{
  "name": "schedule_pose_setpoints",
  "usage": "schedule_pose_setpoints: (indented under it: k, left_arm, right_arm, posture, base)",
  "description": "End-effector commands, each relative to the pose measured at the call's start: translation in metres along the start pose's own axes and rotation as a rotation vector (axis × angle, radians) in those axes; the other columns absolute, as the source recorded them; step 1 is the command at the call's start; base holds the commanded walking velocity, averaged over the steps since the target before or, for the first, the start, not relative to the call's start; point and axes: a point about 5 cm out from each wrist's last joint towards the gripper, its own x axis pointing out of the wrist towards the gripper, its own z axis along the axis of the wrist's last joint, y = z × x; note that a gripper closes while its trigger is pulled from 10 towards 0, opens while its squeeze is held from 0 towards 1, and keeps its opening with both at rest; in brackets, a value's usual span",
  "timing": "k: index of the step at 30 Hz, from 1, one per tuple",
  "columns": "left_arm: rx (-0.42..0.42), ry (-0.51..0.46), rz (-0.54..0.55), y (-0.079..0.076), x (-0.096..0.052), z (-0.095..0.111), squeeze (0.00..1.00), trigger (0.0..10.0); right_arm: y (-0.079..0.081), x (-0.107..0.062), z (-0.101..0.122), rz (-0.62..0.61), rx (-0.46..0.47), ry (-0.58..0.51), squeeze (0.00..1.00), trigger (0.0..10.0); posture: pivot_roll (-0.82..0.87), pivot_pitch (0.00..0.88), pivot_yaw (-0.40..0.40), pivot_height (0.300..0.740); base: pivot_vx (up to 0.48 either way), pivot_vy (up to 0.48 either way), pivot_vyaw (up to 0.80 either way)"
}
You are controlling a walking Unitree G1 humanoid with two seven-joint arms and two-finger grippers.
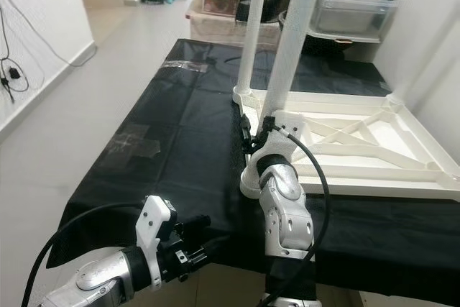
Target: Building children table
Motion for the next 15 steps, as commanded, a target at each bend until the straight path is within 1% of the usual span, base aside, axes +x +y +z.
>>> schedule_pose_setpoints:
  k: [1, 3, 5, 6, 7, 8, 9, 10, 12, 13, 14, 15]
  left_arm:
    - [-0.004, 0.012, 0.003, 0.001, 0.0, -0.004, 0.0, 10.0]
    - [-0.002, 0.013, 0.001, 0.002, 0.001, -0.004, 0.0, 10.0]
    - [-0.002, 0.013, 0.001, 0.002, 0.001, -0.004, 0.0, 10.0]
    - [0.0, 0.014, 0.001, 0.002, 0.001, -0.004, 0.0, 10.0]
    - [0.0, 0.014, 0.001, 0.002, 0.001, -0.004, 0.0, 10.0]
    - [0.001, 0.014, 0.002, 0.002, 0.001, -0.004, 0.0, 10.0]
    - [0.001, 0.014, 0.002, 0.002, 0.001, -0.004, 0.0, 10.0]
    - [0.002, 0.015, 0.003, 0.002, 0.0, -0.004, 0.0, 10.0]
    - [0.002, 0.015, 0.003, 0.002, 0.0, -0.004, 0.0, 10.0]
    - [0.002, 0.016, 0.005, 0.002, 0.0, -0.004, 0.0, 10.0]
    - [0.002, 0.016, 0.005, 0.002, 0.0, -0.004, 0.0, 10.0]
    - [0.001, 0.016, 0.005, 0.002, -0.001, -0.004, 0.0, 10.0]
  right_arm:
    - [0.009, 0.002, -0.003, 0.137, 0.062, 0.017, 0.0, 10.0]
    - [-0.006, -0.004, 0.011, 0.45, 0.056, 0.085, 0.0, 10.0]
    - [-0.006, -0.004, 0.011, 0.45, 0.056, 0.085, 0.0, 10.0]
    - [-0.008, -0.003, 0.017, 0.561, 0.057, 0.107, 0.0, 10.0]
    - [-0.008, -0.003, 0.017, 0.561, 0.057, 0.107, 0.0, 10.0]
    - [-0.008, 0.002, 0.019, 0.632, 0.054, 0.129, 0.0, 10.0]
    - [-0.008, 0.002, 0.019, 0.632, 0.054, 0.129, 0.0, 10.0]
    - [-0.006, 0.006, 0.019, 0.698, 0.029, 0.152, 0.0, 10.0]
    - [-0.006, 0.006, 0.019, 0.698, 0.029, 0.152, 0.0, 10.0]
    - [-0.001, 0.011, 0.02, 0.76, -0.004, 0.168, 0.0, 10.0]
    - [-0.001, 0.011, 0.02, 0.76, -0.004, 0.168, 0.0, 10.0]
    - [0.003, 0.014, 0.019, 0.822, -0.04, 0.189, 0.0, 10.0]
  posture:
    - [0.19, 0.041, -0.09, 0.74]
    - [0.2, 0.04, -0.089, 0.74]
    - [0.2, 0.04, -0.089, 0.74]
    - [0.21, 0.04, -0.095, 0.74]
    - [0.21, 0.04, -0.095, 0.74]
    - [0.21, 0.04, -0.095, 0.74]
    - [0.21, 0.04, -0.095, 0.74]
    - [0.21, 0.04, -0.095, 0.74]
    - [0.21, 0.04, -0.095, 0.74]
    - [0.23, 0.047, -0.102, 0.74]
    - [0.23, 0.047, -0.102, 0.74]
    - [0.23, 0.05, -0.102, 0.74]
  base:
    - [0.0, 0.0, 0.0]
    - [0.0, 0.0, 0.0]
    - [0.0, 0.0, 0.0]
    - [0.0, 0.0, 0.0]
    - [0.0, 0.0, 0.0]
    - [0.0, 0.0, 0.0]
    - [0.0, 0.0, 0.0]
    - [0.0, 0.0, 0.0]
    - [0.0, 0.0, 0.0]
    - [0.0, 0.0, 0.0]
    - [0.0, 0.0, 0.0]
    - [0.0, 0.0, 0.0]
